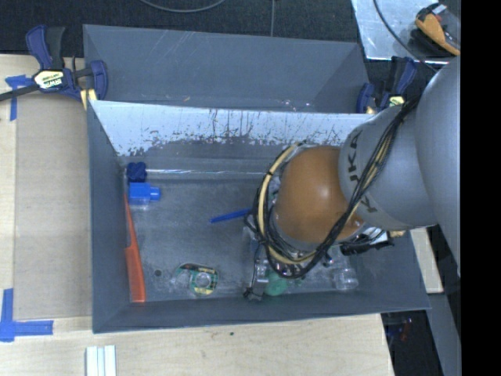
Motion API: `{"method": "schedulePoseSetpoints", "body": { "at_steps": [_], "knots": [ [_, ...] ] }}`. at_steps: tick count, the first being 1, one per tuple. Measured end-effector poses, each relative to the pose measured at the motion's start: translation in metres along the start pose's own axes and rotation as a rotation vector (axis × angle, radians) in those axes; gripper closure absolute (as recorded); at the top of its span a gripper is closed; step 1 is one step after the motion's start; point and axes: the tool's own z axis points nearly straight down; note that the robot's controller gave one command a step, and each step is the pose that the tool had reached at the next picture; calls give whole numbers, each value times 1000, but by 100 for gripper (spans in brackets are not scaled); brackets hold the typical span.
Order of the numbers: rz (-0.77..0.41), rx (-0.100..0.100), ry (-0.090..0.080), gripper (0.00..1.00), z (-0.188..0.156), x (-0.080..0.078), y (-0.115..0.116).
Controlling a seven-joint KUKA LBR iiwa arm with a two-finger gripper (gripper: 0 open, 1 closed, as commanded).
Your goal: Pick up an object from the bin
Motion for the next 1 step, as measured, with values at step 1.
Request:
{"method": "schedulePoseSetpoints", "body": {
  "at_steps": [1],
  "knots": [
    [-186,-4,-10,0,-68,1,1]
  ]
}}
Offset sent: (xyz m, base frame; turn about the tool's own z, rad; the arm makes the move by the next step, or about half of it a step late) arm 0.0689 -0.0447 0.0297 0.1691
